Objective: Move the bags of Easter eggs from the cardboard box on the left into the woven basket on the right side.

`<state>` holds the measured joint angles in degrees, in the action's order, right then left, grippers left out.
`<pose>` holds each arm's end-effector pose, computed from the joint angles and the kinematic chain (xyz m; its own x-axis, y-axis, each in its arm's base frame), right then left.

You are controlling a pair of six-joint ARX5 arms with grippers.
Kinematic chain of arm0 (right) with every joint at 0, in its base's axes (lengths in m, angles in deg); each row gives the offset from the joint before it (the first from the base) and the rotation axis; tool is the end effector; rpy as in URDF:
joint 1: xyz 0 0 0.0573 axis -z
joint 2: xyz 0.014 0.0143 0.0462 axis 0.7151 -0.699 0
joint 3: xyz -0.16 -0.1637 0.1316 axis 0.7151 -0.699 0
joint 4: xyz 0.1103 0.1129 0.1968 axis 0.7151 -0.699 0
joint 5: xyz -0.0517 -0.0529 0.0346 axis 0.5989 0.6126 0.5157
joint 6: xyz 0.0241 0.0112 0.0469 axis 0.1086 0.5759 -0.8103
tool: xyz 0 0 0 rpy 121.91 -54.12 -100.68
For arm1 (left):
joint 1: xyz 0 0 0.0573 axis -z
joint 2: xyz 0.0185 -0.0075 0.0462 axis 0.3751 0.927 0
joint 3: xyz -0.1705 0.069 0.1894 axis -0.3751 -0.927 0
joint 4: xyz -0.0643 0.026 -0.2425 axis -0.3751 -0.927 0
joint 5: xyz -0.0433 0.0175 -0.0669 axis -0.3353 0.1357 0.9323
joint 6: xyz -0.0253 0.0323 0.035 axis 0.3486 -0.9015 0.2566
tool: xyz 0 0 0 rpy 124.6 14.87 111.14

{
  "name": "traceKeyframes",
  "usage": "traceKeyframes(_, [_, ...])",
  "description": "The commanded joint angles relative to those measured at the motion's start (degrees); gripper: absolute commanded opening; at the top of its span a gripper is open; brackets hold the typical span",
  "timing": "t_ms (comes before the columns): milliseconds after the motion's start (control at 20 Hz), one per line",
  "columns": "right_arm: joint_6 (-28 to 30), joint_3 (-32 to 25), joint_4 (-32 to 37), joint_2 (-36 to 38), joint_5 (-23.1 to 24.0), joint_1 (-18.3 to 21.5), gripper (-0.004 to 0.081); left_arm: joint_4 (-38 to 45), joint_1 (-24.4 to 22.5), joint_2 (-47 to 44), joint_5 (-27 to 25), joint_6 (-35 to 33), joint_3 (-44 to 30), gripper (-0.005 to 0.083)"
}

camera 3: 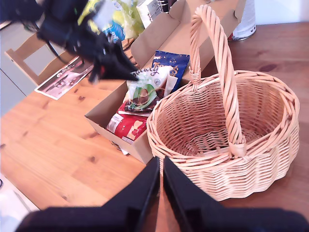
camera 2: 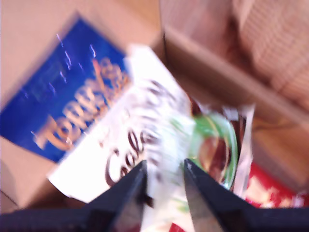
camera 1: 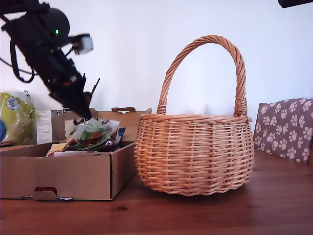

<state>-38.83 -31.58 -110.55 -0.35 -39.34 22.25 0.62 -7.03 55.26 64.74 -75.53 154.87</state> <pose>0.1046 0.0562 0.2854 0.6625 0.6661 -0.3426 -0.6083 0.7453 0.2728 0.3558 -0.1055 0.2536 0.3855 -0.4560 -0.8022 0.8159 0.5745 0.0654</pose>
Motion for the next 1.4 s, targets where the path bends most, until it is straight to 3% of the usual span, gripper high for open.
traceKeyframes(0, [0.3, 0.6, 0.6, 0.0, 0.2, -0.2, -0.0013, -3.0, 0.4, -0.6, 0.7, 1.4, 1.1, 0.0175])
traceKeyframes(400, [0.3, 0.6, 0.6, 0.0, 0.4, -0.2, -0.0013, -11.7, 2.2, -10.6, 5.7, 4.0, 3.3, 0.0130])
traceKeyframes(550, [0.3, 0.6, 0.6, 0.0, 0.4, -0.2, -0.0013, -12.2, 4.9, -13.1, 10.4, 5.0, 3.3, 0.0130])
traceKeyframes(700, [0.3, 0.6, 0.5, 0.0, 0.4, -0.2, -0.0013, -12.2, 6.7, -12.7, 7.8, 4.9, 3.3, 0.0139])
traceKeyframes(750, [0.3, 0.6, 0.5, 0.0, 0.4, -0.2, -0.0013, -12.3, 6.8, -12.0, 6.2, 4.9, 3.3, 0.0227])
traceKeyframes(850, [0.3, 0.6, 0.5, 0.0, 0.4, -0.2, -0.0013, -11.4, 6.0, -10.2, 0.3, 5.0, 3.3, 0.0545])
traceKeyframes(950, [0.3, 0.6, 0.5, 0.0, 0.4, -0.2, -0.0013, -8.4, 4.3, -7.8, -7.1, 5.0, 3.3, 0.0718])
traceKeyframes(1050, [0.4, 0.6, 0.5, 0.0, 0.4, -0.2, -0.0013, -6.0, 3.6, -5.3, -9.6, 5.0, 3.3, 0.0768])
traceKeyframes(1350, [1.7, 0.6, 0.6, 0.0, 0.4, -0.2, -0.0013, -1.4, 3.0, 1.7, -10.1, 4.2, 3.3, 0.0768])
